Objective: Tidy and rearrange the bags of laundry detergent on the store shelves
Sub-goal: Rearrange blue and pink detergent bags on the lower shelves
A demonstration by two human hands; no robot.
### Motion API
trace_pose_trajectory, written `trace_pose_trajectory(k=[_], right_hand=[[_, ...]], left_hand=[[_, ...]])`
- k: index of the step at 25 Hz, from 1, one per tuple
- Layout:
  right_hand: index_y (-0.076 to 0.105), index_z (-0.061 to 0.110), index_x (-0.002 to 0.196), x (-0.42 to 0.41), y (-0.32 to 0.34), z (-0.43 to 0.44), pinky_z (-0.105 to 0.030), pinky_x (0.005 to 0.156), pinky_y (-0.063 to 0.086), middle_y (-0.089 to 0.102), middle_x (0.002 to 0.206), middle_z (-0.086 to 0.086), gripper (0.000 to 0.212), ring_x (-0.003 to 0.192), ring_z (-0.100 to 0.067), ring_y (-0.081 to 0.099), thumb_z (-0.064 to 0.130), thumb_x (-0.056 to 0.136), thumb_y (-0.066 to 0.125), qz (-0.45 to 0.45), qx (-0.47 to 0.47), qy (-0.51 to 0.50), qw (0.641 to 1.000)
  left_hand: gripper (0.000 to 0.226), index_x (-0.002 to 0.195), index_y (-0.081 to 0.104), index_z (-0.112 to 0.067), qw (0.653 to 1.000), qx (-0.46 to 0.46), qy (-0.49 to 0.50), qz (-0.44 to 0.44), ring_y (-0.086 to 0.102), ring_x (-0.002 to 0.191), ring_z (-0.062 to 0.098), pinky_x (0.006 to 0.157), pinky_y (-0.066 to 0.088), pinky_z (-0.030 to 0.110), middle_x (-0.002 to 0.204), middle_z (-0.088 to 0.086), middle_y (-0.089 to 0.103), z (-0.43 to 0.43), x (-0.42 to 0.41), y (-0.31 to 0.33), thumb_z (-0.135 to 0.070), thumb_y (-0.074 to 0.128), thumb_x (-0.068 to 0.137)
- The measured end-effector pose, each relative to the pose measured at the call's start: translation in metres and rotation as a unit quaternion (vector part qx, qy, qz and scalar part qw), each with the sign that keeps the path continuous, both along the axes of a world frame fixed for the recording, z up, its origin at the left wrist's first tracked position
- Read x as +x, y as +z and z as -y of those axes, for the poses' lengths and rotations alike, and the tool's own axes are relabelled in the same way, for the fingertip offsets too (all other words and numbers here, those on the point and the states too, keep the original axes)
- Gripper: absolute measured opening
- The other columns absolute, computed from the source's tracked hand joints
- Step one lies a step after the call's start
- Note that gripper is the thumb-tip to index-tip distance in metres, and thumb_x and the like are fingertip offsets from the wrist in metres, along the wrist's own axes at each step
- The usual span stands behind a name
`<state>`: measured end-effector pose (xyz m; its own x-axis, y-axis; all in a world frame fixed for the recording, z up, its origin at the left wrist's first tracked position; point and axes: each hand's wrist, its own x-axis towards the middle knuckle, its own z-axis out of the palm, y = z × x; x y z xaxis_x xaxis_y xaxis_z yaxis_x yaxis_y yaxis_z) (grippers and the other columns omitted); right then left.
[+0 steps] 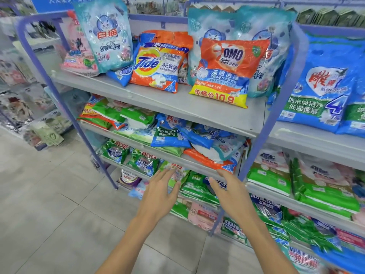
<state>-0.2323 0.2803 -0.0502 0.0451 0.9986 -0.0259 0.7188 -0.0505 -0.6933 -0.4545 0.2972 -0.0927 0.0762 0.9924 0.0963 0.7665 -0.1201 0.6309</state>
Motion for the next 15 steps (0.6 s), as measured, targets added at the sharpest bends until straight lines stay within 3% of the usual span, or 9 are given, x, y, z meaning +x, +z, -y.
trace_pose_trajectory(k=[4,8,11,15], right_hand=[[0.056,0.015,0.132,-0.008,-0.011,-0.029,-0.035,0.092,0.044,0.065,0.128,-0.006,0.042,0.117,-0.024,0.058,0.044,0.102,0.054,-0.001,-0.03,-0.003,1.0],[0.037,0.01,0.15,-0.022,-0.013,-0.075,-0.034,0.099,0.041,0.049,0.151,-0.01,0.064,0.13,-0.024,0.052,0.049,0.101,0.053,-0.046,-0.088,-0.055,0.994],[0.037,0.004,0.148,-0.031,-0.004,-0.134,-0.029,0.083,0.036,0.056,0.138,-0.015,0.069,0.096,-0.019,0.056,0.048,0.099,0.057,-0.129,-0.105,-0.162,0.973],[0.049,0.003,0.136,-0.037,-0.022,-0.219,-0.038,0.097,0.05,0.063,0.119,-0.009,0.083,0.112,-0.029,0.062,0.062,0.081,0.067,-0.215,-0.143,-0.281,0.924]], left_hand=[[0.051,0.143,0.055,-0.017,1.0,-0.011,0.007,0.004,0.047,0.138,0.023,0.114,0.039,0.046,0.144,0.002,0.058,-0.02,-0.005,-0.004,-0.041,0.052,0.099],[0.056,0.148,0.047,-0.014,0.998,-0.042,0.038,0.014,0.051,0.135,0.025,0.108,0.042,0.038,0.146,0.006,0.057,-0.065,-0.032,-0.007,-0.04,0.059,0.1],[0.083,0.159,0.026,-0.011,0.991,-0.091,0.082,0.045,0.048,0.137,0.031,0.109,0.041,0.044,0.152,0.013,0.048,-0.127,-0.051,-0.003,-0.055,0.059,0.096],[0.102,0.16,0.014,-0.002,0.977,-0.163,0.117,0.068,0.04,0.143,0.039,0.115,0.037,0.05,0.159,0.023,0.035,-0.205,-0.069,-0.006,-0.066,0.056,0.092]])
